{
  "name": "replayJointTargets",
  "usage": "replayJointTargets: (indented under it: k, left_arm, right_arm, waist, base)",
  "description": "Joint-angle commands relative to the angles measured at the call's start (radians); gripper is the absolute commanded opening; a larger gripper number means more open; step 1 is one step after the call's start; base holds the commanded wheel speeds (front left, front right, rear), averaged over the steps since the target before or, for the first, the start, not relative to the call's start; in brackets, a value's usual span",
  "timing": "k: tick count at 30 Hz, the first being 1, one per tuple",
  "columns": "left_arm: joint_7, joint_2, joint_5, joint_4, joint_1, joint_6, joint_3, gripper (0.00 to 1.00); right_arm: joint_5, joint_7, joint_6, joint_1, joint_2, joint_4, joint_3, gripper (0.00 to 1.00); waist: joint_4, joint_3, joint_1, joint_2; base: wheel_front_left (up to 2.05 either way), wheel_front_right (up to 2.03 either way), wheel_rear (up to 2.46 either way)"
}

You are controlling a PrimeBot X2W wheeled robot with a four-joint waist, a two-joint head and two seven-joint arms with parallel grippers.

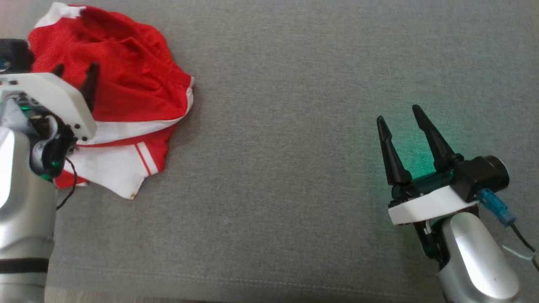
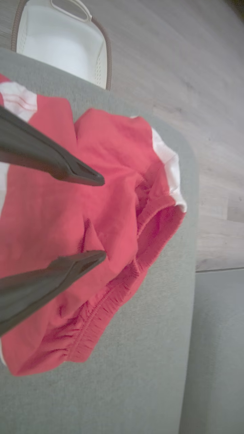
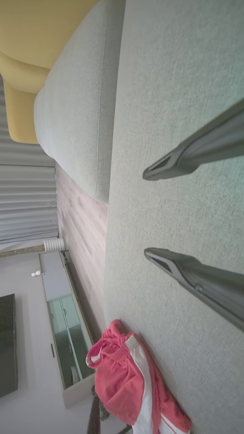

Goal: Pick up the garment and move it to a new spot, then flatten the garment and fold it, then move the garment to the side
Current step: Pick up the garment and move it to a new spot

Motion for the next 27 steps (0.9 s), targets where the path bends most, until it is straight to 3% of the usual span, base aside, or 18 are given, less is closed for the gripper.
replayJointTargets:
  k: [1, 5, 8, 16, 27]
  left_arm:
    - [0.004, 0.058, 0.006, -0.018, -0.035, -0.005, 0.029, 1.0]
    - [0.037, 0.066, 0.011, 0.092, -0.07, -0.023, -0.002, 1.0]
    - [0.046, 0.068, 0.014, 0.151, -0.081, -0.033, -0.021, 0.0]
    - [-0.013, 0.071, -0.032, 0.195, -0.106, -0.052, -0.011, 0.0]
    - [-0.09, 0.068, -0.096, -0.049, -0.129, -0.06, 0.014, 0.0]
  right_arm:
    - [0.006, -0.009, 0.008, -0.013, -0.003, -0.03, 0.026, 1.0]
    - [0.013, -0.009, 0.008, -0.019, -0.005, -0.025, 0.03, 1.0]
    - [0.016, -0.009, 0.008, -0.017, -0.003, -0.019, 0.031, 1.0]
    - [0.025, -0.01, 0.008, 0.003, 0.009, -0.004, 0.025, 1.0]
    - [0.038, -0.011, 0.008, 0.066, 0.036, 0.004, 0.002, 1.0]
  waist:
    - [-0.014, 0.011, -0.0001, 0.0]
    - [-0.027, 0.011, -0.0001, 0.0]
    - [-0.032, 0.002, -0.0001, 0.0]
    - [-0.03, -0.054, -0.0001, 0.0]
    - [-0.019, -0.172, -0.0001, 0.0]
  base:
    - [0.0, 0.0, 0.0]
    - [0.0, 0.0, 0.0]
    - [0.0, 0.0, 0.0]
    - [0.0, 0.0, 0.0]
    - [0.0, 0.0, 0.0]
